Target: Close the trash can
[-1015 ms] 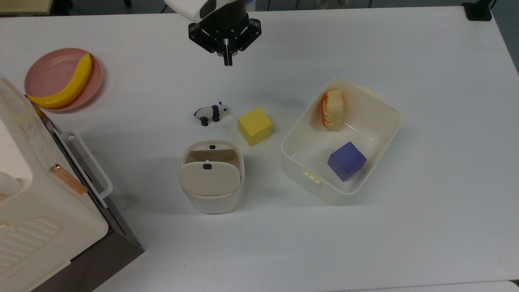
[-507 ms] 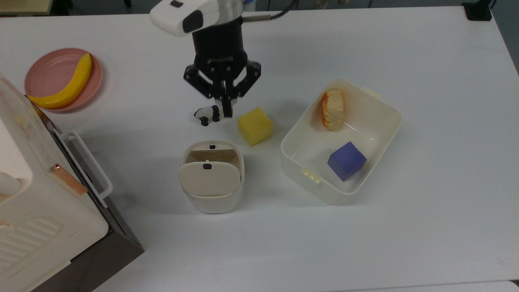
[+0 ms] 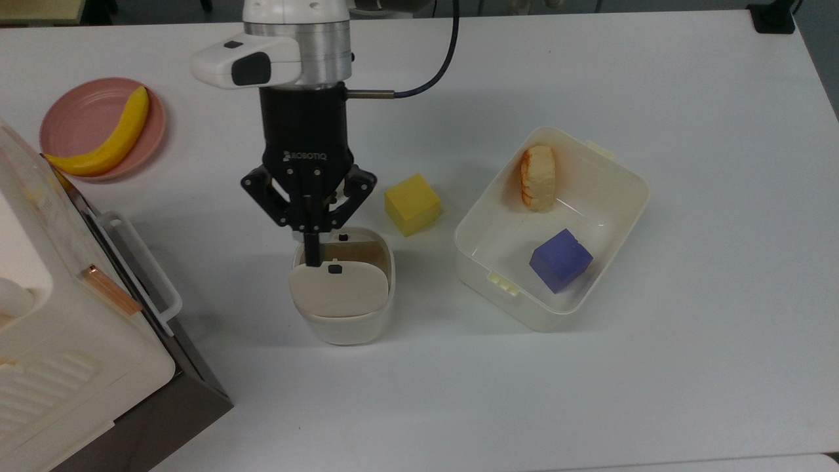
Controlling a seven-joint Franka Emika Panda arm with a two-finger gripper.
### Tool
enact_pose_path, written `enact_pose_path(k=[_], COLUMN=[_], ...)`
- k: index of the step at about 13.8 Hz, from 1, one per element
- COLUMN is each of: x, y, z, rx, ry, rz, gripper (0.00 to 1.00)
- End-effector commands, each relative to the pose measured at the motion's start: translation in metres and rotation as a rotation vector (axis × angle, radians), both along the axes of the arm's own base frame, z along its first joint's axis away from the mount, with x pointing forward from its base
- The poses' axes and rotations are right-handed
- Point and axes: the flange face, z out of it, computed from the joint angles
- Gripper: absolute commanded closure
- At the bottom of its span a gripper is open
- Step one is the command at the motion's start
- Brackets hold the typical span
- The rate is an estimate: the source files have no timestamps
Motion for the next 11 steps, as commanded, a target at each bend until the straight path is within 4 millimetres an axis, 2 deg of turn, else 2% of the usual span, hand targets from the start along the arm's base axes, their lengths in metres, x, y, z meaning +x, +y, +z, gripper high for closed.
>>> enact_pose_path(k=[1,2,5,7,11], x=[0.012,0.014,0.013,0.006,-0.013], y=[-0.006,-0.005,-0.001,0.005,-0.005], z=[-0.014,-0.027,-0.041,-0.057,-0.059], rx=[-0.07,-0.076,-0.075,-0.076,-0.084], ry=[-0.032,-0.013,0.03,0.143,0.357], rz=[-0.012,-0.008,-0.002,0.009,0.075], gripper=[1.0,1.0,1.0,1.0,1.0])
